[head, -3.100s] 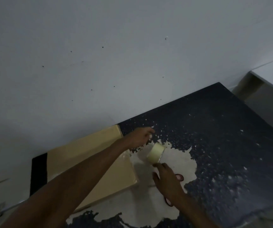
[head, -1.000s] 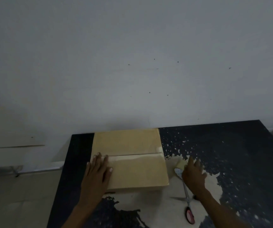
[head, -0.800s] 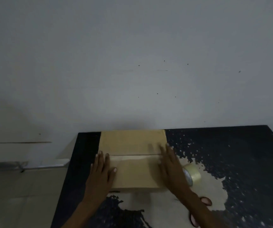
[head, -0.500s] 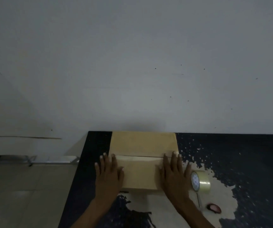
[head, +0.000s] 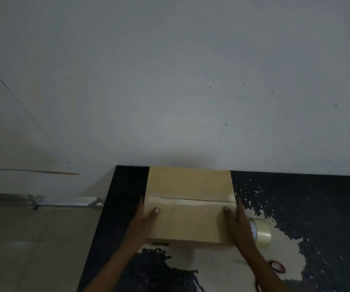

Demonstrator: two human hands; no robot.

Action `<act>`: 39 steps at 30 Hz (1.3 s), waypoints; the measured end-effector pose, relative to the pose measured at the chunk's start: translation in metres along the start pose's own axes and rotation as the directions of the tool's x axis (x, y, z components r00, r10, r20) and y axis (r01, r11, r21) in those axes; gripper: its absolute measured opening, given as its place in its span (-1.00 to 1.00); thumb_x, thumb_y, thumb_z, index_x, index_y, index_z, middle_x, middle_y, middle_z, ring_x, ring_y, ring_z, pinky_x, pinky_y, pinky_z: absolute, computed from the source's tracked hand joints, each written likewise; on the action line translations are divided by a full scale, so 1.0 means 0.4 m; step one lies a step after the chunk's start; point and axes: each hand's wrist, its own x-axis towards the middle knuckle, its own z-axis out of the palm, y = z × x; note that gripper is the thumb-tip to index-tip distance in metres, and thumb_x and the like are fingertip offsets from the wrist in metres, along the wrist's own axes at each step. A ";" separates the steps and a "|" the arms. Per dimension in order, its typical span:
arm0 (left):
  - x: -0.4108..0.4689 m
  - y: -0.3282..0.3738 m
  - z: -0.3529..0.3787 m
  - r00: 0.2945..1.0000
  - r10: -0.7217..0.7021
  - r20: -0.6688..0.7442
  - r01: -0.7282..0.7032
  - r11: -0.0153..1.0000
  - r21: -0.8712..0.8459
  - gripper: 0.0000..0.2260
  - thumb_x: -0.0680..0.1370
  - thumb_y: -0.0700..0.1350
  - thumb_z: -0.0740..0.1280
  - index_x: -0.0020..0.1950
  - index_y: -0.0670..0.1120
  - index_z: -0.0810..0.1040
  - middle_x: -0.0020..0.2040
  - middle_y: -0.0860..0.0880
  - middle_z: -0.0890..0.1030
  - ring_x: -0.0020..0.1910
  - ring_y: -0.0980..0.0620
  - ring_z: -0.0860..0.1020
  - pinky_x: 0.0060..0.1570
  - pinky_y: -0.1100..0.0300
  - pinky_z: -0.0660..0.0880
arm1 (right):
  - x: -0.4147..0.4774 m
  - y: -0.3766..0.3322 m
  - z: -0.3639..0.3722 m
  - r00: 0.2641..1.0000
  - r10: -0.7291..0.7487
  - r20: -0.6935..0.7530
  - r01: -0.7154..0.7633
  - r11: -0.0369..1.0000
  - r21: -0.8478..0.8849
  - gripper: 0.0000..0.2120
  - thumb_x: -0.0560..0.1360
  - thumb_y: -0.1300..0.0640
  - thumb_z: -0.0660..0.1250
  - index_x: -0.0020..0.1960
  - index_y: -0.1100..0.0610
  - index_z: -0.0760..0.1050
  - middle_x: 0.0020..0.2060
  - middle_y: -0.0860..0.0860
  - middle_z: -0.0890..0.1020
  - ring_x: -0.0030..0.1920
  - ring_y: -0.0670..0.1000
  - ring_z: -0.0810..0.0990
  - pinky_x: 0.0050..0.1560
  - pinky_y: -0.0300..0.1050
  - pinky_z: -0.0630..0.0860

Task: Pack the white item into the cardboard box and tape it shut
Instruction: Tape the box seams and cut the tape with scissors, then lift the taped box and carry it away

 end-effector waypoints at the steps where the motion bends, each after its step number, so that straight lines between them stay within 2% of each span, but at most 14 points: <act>1: -0.002 0.006 0.003 1.000 0.000 0.011 0.001 0.998 -0.060 -0.15 0.38 0.41 0.22 0.58 0.18 -0.01 0.53 0.01 0.25 0.37 -0.02 0.37 0.25 0.06 0.37 | -0.003 -0.013 -0.010 1.000 0.027 0.017 -0.028 0.998 0.050 -0.44 0.63 -0.03 0.16 0.56 0.08 0.08 0.49 0.15 0.28 0.43 0.20 0.31 0.38 0.11 0.27; 3: -0.008 0.011 0.004 1.000 -0.014 0.002 0.014 0.992 -0.124 -0.21 0.40 0.36 0.19 0.58 0.18 0.06 0.50 0.01 0.29 0.37 -0.03 0.37 0.24 0.08 0.35 | -0.009 -0.023 -0.020 0.999 0.051 0.019 -0.053 0.993 0.107 -0.49 0.63 -0.05 0.16 0.52 0.09 0.20 0.43 0.15 0.38 0.36 0.18 0.39 0.35 0.11 0.33; 7: -0.032 -0.018 -0.035 0.998 -0.044 -0.038 0.038 0.988 -0.151 -0.24 0.39 0.40 0.18 0.56 0.22 0.11 0.43 0.04 0.36 0.29 -0.03 0.43 0.20 0.03 0.40 | -0.037 -0.033 0.006 0.998 0.057 0.016 -0.058 0.988 0.140 -0.37 0.55 -0.31 0.07 0.48 0.03 0.29 0.38 0.09 0.44 0.33 0.14 0.42 0.35 0.14 0.36; 9: -0.046 -0.044 -0.077 0.997 -0.051 -0.060 0.041 0.986 -0.159 -0.25 0.39 0.40 0.19 0.55 0.23 0.13 0.38 0.08 0.39 0.24 0.00 0.45 0.17 0.04 0.41 | -0.062 -0.048 0.040 0.997 0.067 0.027 -0.070 0.985 0.158 -0.47 0.60 -0.21 0.07 0.48 0.03 0.30 0.38 0.09 0.44 0.34 0.15 0.42 0.33 0.09 0.35; 11: -0.049 -0.065 -0.123 0.994 -0.072 -0.088 0.056 0.984 -0.167 -0.30 0.43 0.38 0.22 0.54 0.24 0.18 0.37 0.09 0.41 0.25 0.01 0.46 0.20 0.02 0.43 | -0.084 -0.060 0.073 0.997 0.064 0.051 -0.070 0.988 0.138 -0.44 0.57 -0.23 0.04 0.48 -0.01 0.31 0.38 0.08 0.45 0.33 0.15 0.43 0.32 0.09 0.37; 13: -0.049 -0.084 -0.171 0.990 -0.072 -0.120 0.053 0.987 -0.153 -0.45 0.55 0.27 0.24 0.51 0.19 0.26 0.37 0.07 0.44 0.23 0.02 0.47 0.21 0.03 0.43 | -0.098 -0.075 0.110 0.995 0.053 0.085 -0.063 0.990 0.123 -0.41 0.53 -0.28 0.04 0.48 -0.04 0.30 0.38 0.08 0.45 0.31 0.14 0.44 0.31 0.11 0.39; 16: -0.046 -0.102 -0.234 0.989 -0.076 -0.125 0.060 0.990 -0.127 -0.60 0.61 0.21 0.17 0.41 0.10 0.33 0.32 -0.01 0.49 0.12 0.05 0.51 0.09 0.08 0.41 | -0.114 -0.099 0.164 0.991 0.077 0.107 -0.089 0.989 0.117 -0.49 0.60 -0.19 0.06 0.49 -0.01 0.28 0.40 0.12 0.43 0.32 0.19 0.43 0.29 0.10 0.38; 20: -0.050 -0.099 -0.264 0.995 -0.078 -0.068 0.068 0.988 -0.136 -0.53 0.59 0.25 0.13 0.43 0.05 0.25 0.29 -0.04 0.49 0.09 0.06 0.52 0.00 0.11 0.42 | -0.140 -0.116 0.181 0.982 0.148 0.116 -0.165 0.974 0.157 -0.47 0.61 -0.19 0.08 0.50 0.01 0.26 0.44 0.12 0.37 0.36 0.19 0.38 0.30 0.08 0.34; 25: -0.079 -0.090 -0.253 0.996 -0.064 -0.059 0.056 0.990 -0.130 -0.55 0.65 0.07 0.18 0.52 0.06 0.19 0.32 0.06 0.40 0.17 0.04 0.43 0.10 0.15 0.35 | -0.161 -0.126 0.156 0.965 0.171 0.197 -0.202 0.968 0.147 -0.41 0.56 -0.26 0.12 0.52 -0.05 0.21 0.45 0.10 0.35 0.35 0.18 0.40 0.32 0.13 0.38; 28: -0.094 -0.077 -0.263 0.993 -0.087 -0.080 0.076 0.988 -0.131 -0.54 0.65 0.06 0.20 0.53 0.05 0.21 0.29 0.09 0.38 0.18 0.07 0.40 0.11 0.19 0.32 | -0.169 -0.139 0.135 0.968 0.132 0.214 -0.167 0.974 0.153 -0.46 0.58 -0.23 0.12 0.49 -0.06 0.26 0.44 0.09 0.36 0.34 0.17 0.40 0.31 0.13 0.38; 32: -0.122 -0.056 -0.296 0.984 -0.124 -0.126 0.111 0.989 -0.102 -0.58 0.66 0.07 0.18 0.50 0.01 0.29 0.33 0.00 0.43 0.28 -0.05 0.44 0.11 0.17 0.32 | -0.184 -0.161 0.107 0.935 0.191 0.297 -0.255 0.947 0.194 -0.41 0.52 -0.34 0.15 0.47 -0.10 0.28 0.42 0.09 0.38 0.30 0.19 0.42 0.18 0.17 0.46; 36: -0.163 -0.047 -0.334 0.982 -0.149 -0.119 0.130 0.979 -0.159 -0.64 0.61 0.12 0.19 0.37 0.04 0.45 0.26 0.00 0.55 0.16 0.00 0.53 0.24 0.01 0.46 | -0.192 -0.194 0.099 0.925 0.090 0.370 -0.215 0.925 0.314 -0.39 0.49 -0.36 0.20 0.41 -0.03 0.35 0.31 0.05 0.45 0.23 0.10 0.47 0.30 0.15 0.40; 37: -0.176 -0.046 -0.344 0.980 -0.160 -0.117 0.139 0.975 -0.173 -0.62 0.57 0.16 0.21 0.34 0.06 0.48 0.22 -0.01 0.58 0.12 -0.01 0.57 0.20 -0.02 0.50 | -0.195 -0.213 0.100 0.921 0.067 0.385 -0.210 0.915 0.345 -0.44 0.52 -0.31 0.20 0.39 -0.01 0.37 0.28 0.04 0.48 0.19 0.07 0.49 0.30 0.12 0.40; 39: -0.203 -0.044 -0.363 0.974 -0.181 -0.135 0.149 0.964 -0.218 -0.68 0.57 0.14 0.24 0.29 0.10 0.50 0.12 -0.01 0.62 0.03 -0.02 0.62 -0.01 0.05 0.59 | -0.199 -0.247 0.101 0.901 0.030 0.432 -0.210 0.902 0.377 -0.55 0.55 -0.23 0.21 0.33 -0.01 0.43 0.22 0.06 0.53 0.15 0.07 0.53 0.25 0.11 0.44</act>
